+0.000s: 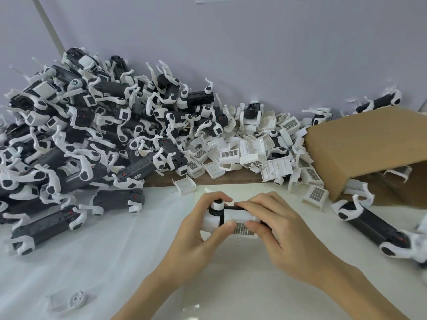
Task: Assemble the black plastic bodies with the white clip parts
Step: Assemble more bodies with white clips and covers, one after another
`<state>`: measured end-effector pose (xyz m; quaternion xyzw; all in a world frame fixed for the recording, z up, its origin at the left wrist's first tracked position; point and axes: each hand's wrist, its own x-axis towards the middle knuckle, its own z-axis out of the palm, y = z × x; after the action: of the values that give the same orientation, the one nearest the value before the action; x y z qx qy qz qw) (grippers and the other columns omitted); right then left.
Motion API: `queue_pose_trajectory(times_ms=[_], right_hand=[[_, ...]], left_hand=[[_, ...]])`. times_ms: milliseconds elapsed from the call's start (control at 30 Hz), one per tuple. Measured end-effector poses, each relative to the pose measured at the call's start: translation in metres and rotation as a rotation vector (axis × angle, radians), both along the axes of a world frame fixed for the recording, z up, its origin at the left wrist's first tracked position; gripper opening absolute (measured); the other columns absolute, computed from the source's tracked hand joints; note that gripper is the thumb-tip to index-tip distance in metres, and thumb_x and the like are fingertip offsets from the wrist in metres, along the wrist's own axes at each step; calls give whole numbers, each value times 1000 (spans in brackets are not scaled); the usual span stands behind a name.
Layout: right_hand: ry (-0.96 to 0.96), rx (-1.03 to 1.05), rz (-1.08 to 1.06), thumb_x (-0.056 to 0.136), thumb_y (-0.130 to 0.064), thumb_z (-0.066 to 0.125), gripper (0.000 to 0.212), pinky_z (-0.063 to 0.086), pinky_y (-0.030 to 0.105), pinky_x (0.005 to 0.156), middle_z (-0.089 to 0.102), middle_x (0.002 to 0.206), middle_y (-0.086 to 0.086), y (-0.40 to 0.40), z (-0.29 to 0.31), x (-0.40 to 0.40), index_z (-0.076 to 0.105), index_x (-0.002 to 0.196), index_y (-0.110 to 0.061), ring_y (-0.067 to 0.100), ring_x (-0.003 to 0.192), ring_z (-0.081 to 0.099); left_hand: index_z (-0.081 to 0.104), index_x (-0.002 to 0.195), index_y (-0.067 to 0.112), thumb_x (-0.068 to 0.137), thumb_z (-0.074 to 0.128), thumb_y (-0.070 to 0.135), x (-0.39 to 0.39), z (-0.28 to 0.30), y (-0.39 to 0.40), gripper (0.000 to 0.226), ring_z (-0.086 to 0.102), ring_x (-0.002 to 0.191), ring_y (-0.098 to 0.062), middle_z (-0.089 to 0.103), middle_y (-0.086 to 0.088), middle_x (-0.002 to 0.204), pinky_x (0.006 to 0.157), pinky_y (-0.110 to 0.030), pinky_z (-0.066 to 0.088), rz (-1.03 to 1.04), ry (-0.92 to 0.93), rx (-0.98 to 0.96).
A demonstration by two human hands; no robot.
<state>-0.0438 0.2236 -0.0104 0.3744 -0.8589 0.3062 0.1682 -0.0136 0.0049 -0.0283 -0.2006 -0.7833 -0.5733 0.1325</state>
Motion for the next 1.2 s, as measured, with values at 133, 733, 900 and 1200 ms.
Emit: queue_pose_trajectory(times_ms=[133, 733, 900, 1200], right_hand=[[-37, -83, 9, 103, -23, 57, 32, 45, 26, 91, 61, 111, -12, 1, 2, -1, 68, 132, -14, 13, 105, 54], [-256, -283, -104, 99, -51, 61, 36, 58, 33, 86, 68, 117, -18, -8, 2, 4, 64, 133, -37, 7, 107, 68], [-206, -192, -117, 92, -47, 70, 45, 57, 35, 86, 64, 118, -22, -9, 1, 4, 66, 133, -31, 7, 112, 64], [4, -30, -188, 93, -58, 62, 47, 60, 36, 70, 69, 111, -19, -11, 3, 10, 67, 128, -27, 8, 100, 65]], left_hand=[[59, 130, 21, 103, 67, 25, 2, 5, 6, 29, 64, 111, -17, 66, 12, 117, 96, -18, 45, 8, 53, 20], [65, 126, 19, 106, 47, 41, -1, 16, 10, 35, 79, 81, -31, 80, -10, 95, 76, -19, 56, 74, -317, 299], [67, 124, 19, 103, 49, 39, -1, 16, 13, 34, 79, 76, -29, 80, -8, 96, 72, -18, 56, 95, -288, 266], [72, 112, 25, 107, 56, 38, -1, 15, 12, 22, 77, 67, -27, 77, -9, 69, 65, -22, 57, 177, -332, 213]])
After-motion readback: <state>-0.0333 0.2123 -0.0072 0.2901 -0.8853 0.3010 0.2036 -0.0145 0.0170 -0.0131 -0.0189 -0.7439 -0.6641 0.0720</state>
